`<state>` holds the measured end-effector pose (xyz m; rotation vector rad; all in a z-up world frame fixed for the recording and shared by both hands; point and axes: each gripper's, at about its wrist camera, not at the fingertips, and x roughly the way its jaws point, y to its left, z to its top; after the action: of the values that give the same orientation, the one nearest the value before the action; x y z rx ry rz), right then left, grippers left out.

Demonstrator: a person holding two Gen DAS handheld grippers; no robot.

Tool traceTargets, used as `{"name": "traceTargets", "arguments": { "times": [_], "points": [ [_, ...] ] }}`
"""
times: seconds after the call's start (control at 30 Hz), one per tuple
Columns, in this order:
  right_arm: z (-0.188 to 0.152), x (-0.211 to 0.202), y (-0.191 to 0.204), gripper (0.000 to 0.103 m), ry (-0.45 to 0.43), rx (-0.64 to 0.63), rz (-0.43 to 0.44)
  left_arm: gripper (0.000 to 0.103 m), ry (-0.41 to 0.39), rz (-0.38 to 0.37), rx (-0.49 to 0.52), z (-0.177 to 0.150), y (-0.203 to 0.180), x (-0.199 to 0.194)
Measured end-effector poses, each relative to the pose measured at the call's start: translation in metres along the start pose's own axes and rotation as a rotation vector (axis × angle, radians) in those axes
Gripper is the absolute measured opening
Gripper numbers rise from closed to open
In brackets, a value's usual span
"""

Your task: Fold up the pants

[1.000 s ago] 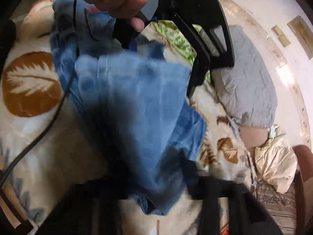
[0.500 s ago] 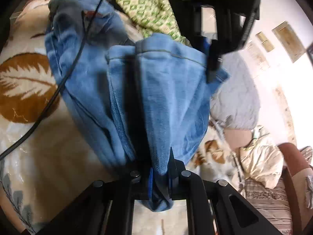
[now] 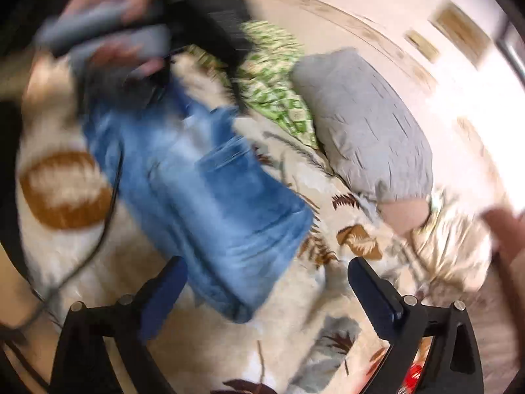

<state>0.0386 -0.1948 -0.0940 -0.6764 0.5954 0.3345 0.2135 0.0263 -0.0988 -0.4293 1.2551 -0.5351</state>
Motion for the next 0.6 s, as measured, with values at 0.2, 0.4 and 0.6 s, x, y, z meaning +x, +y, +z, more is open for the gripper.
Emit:
{"name": "traceTargets", "arguments": {
  "times": [0.2,0.4,0.6],
  "points": [
    [0.021,0.041,-0.085,0.099,0.085,0.307,0.232,0.099,0.081,0.034,0.006,-0.041,-0.014,0.017],
    [0.032,0.147,-0.112,0.094,0.286,0.438,0.355,0.098,0.064,0.153,0.067,-0.052,-0.024,0.045],
    [0.027,0.206,-0.104,0.042,0.385,0.496,0.394,0.042,0.052,0.222,0.186,-0.056,-0.025,0.045]
  ]
}}
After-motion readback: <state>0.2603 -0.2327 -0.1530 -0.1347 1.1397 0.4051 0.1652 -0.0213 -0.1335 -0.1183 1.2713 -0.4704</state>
